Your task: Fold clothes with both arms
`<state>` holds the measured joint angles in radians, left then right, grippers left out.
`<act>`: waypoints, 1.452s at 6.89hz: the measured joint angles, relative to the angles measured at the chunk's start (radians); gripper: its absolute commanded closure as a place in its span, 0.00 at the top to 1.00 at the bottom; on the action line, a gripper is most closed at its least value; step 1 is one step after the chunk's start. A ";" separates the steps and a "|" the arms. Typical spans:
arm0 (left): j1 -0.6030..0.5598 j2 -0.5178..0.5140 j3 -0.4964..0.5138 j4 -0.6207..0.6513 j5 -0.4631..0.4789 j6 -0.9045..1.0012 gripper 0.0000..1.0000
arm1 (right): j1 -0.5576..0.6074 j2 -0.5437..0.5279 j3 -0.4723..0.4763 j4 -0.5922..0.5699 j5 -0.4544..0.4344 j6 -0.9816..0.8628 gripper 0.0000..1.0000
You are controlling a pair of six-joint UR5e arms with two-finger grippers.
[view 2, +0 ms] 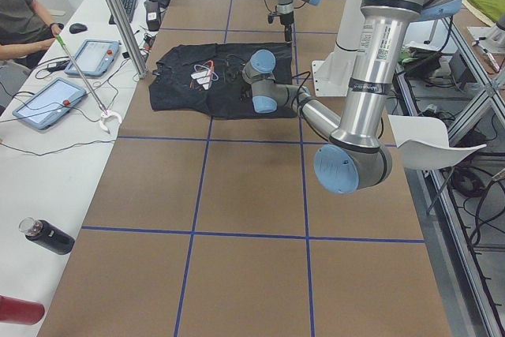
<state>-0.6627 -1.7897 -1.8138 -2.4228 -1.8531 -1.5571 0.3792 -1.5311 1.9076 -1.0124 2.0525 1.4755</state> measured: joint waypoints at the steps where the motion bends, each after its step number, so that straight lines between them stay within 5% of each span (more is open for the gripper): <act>1: 0.000 0.002 0.000 0.000 0.000 0.000 1.00 | 0.000 0.001 0.001 0.000 0.001 0.000 0.54; 4: 0.000 0.003 0.001 0.000 0.001 -0.001 1.00 | 0.002 -0.004 0.002 0.000 0.007 0.000 0.54; 6: 0.000 0.003 0.001 0.000 0.002 -0.001 1.00 | 0.005 -0.007 0.006 0.000 0.011 0.000 0.00; 10: 0.000 0.004 0.003 0.000 0.011 -0.001 1.00 | 0.010 -0.012 0.016 -0.001 0.011 0.001 0.00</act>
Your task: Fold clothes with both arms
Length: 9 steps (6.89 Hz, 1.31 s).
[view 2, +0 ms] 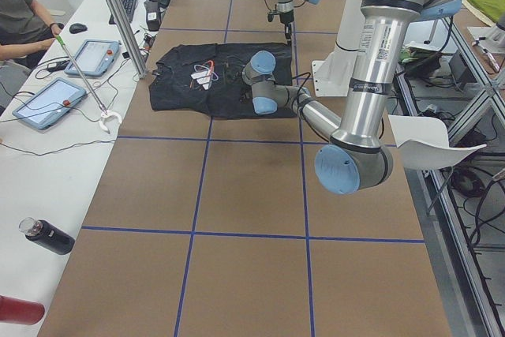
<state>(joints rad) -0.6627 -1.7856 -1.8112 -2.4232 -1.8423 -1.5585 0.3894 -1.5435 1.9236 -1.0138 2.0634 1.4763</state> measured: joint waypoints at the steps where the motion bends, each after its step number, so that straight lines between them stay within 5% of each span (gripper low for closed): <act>1: 0.000 0.002 -0.001 0.001 0.006 0.000 1.00 | 0.003 -0.003 0.004 0.000 0.000 0.000 0.00; 2: 0.000 0.005 0.000 0.001 0.013 0.000 1.00 | 0.009 -0.009 0.010 0.000 0.002 0.000 0.30; 3: 0.001 0.007 0.002 0.001 0.017 0.000 1.00 | 0.011 -0.015 0.016 -0.001 0.005 -0.001 0.40; 6: 0.000 0.009 0.003 0.000 0.018 0.000 1.00 | 0.001 -0.008 0.007 -0.032 0.008 -0.001 0.52; 9: 0.000 0.010 0.005 0.000 0.018 0.000 1.00 | -0.001 -0.002 0.020 -0.053 0.009 -0.001 0.54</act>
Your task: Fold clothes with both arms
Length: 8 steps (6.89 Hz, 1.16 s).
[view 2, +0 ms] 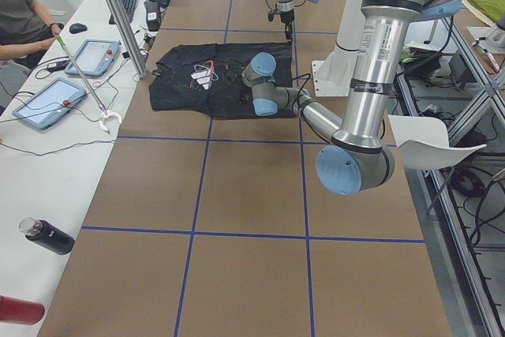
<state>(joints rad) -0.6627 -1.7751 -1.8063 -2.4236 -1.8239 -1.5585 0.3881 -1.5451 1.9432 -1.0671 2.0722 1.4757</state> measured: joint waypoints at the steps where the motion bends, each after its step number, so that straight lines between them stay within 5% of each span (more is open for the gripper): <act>1: 0.000 0.000 0.002 0.000 0.000 0.000 1.00 | 0.000 0.000 -0.001 -0.001 0.000 0.000 0.53; 4: 0.000 0.000 0.004 0.000 0.000 0.000 1.00 | -0.003 0.004 -0.008 -0.018 -0.003 0.000 0.36; 8: 0.000 -0.001 0.004 0.000 0.000 0.000 1.00 | 0.000 0.034 -0.008 -0.070 -0.002 0.000 0.39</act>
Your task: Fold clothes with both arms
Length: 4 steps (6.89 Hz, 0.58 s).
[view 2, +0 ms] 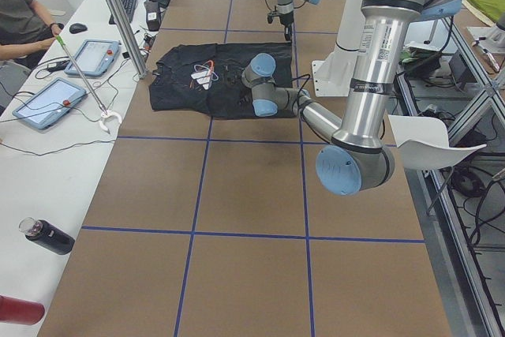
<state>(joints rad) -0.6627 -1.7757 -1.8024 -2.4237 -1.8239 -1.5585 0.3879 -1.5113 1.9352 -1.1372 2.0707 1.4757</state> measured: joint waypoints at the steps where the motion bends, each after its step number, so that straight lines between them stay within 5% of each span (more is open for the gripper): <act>1: 0.000 -0.001 0.000 0.000 0.000 0.000 1.00 | 0.002 -0.001 0.000 -0.002 0.000 0.000 0.38; 4: 0.000 -0.002 -0.001 0.000 0.000 0.000 1.00 | 0.005 -0.005 -0.002 -0.004 0.002 0.000 0.38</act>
<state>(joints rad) -0.6627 -1.7778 -1.8038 -2.4237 -1.8239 -1.5585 0.3925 -1.5165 1.9328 -1.1415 2.0722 1.4757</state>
